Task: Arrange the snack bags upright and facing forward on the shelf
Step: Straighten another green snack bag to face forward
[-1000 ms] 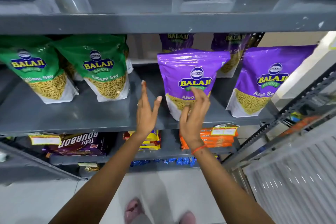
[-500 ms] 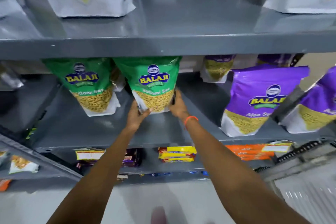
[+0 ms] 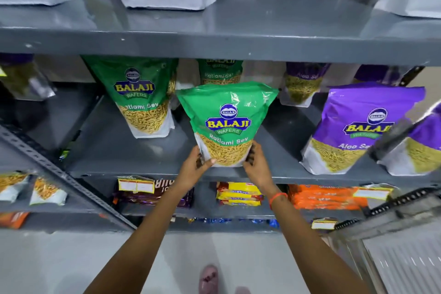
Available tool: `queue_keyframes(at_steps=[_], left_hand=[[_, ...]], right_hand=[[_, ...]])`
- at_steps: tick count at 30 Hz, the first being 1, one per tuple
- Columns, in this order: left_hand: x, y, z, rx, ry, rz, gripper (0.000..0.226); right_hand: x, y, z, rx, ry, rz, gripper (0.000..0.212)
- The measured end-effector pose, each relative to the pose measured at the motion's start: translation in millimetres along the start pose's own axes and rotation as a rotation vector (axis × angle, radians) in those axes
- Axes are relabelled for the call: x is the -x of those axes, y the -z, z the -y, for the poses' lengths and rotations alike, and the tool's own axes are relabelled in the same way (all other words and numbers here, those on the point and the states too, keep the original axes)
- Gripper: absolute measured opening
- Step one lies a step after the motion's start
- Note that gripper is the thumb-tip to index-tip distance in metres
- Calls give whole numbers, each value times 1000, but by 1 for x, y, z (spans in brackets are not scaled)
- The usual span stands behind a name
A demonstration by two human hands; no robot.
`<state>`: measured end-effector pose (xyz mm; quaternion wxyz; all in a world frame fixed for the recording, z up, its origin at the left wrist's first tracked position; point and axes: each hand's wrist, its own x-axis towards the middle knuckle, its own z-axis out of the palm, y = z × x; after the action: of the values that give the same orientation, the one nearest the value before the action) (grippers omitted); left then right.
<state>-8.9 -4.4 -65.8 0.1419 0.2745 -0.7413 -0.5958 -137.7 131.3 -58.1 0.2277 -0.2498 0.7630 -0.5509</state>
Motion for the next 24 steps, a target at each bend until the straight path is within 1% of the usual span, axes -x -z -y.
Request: queue_keyframes(at_steps=[5, 8, 10, 12, 13, 14, 15, 17, 20, 22, 24], left_hand=[[21, -5, -9, 31, 27, -18, 42], [29, -3, -13, 12, 32, -1, 56], [32, 0, -9, -91, -11, -11, 78], [36, 1, -9, -227, -79, -113, 97], [39, 2, -12, -289, -124, -185, 100], [41, 4, -16, -331, -176, -256, 100], [42, 7, -18, -357, -227, -311, 98], [43, 17, -27, -383, -300, -396, 93], [37, 43, -32, -359, -324, -488, 90], [32, 68, -29, -228, -299, -528, 95], [26, 96, -21, -62, -241, -574, 100]], right_hand=[[19, 4, 4, -35, -13, 47, 49], [24, 5, 3, -15, -14, 56, 52], [31, 1, 0, 53, 27, -71, 57], [44, -2, 6, 101, 114, -282, 59], [53, -4, 14, 111, 195, -374, 56], [59, -9, 22, 109, 288, -430, 52], [68, -15, 34, 101, 369, -445, 50], [76, -33, 54, 98, 496, -379, 50], [70, -70, 78, 150, 597, -146, 50], [57, -103, 88, 197, 585, -2, 52], [42, -133, 94, 213, 490, 75, 54]])
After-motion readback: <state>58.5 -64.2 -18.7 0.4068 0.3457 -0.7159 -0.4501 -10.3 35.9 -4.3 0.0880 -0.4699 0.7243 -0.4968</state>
